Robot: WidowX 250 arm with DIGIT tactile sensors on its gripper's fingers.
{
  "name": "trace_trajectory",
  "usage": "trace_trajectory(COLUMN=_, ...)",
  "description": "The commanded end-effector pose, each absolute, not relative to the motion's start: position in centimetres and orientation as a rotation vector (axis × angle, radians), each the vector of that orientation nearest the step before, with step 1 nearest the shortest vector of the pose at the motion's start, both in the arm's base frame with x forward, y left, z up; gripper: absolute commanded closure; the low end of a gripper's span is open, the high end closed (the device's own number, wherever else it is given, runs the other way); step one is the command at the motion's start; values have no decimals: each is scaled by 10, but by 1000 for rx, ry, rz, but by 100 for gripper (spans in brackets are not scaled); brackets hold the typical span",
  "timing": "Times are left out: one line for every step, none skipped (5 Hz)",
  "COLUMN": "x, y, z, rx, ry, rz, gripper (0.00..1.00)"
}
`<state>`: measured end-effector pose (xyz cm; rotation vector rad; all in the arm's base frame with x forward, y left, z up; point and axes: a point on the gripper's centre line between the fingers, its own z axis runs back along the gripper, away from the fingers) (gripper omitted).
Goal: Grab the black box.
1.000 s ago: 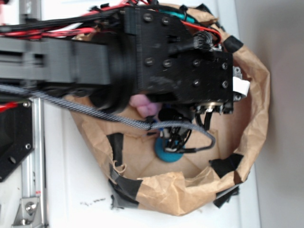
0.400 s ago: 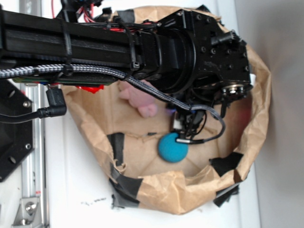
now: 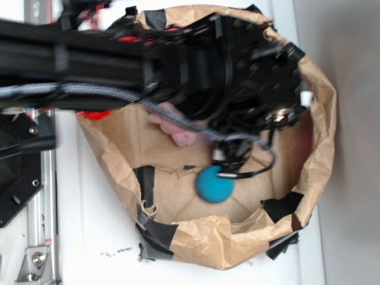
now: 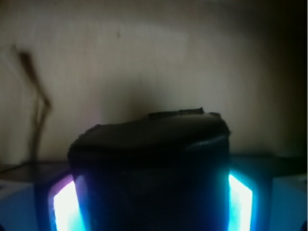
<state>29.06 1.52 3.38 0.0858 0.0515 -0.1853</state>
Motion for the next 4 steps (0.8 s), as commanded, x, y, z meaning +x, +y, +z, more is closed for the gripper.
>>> trace_trajectory(x=281, y=14, z=149, rx=13, ry=-169, rz=-121, gripper=100)
trace_trajectory(x=285, y=13, z=162, rx=-5, ry=-129, rz=-107, gripper=100)
trace_trajectory(x=288, y=8, z=165, rx=-50, ry=-97, rz=-113, gripper=100)
trace_trajectory(x=282, y=-8, z=165, rx=0, ry=-103, rz=-122, gripper=100)
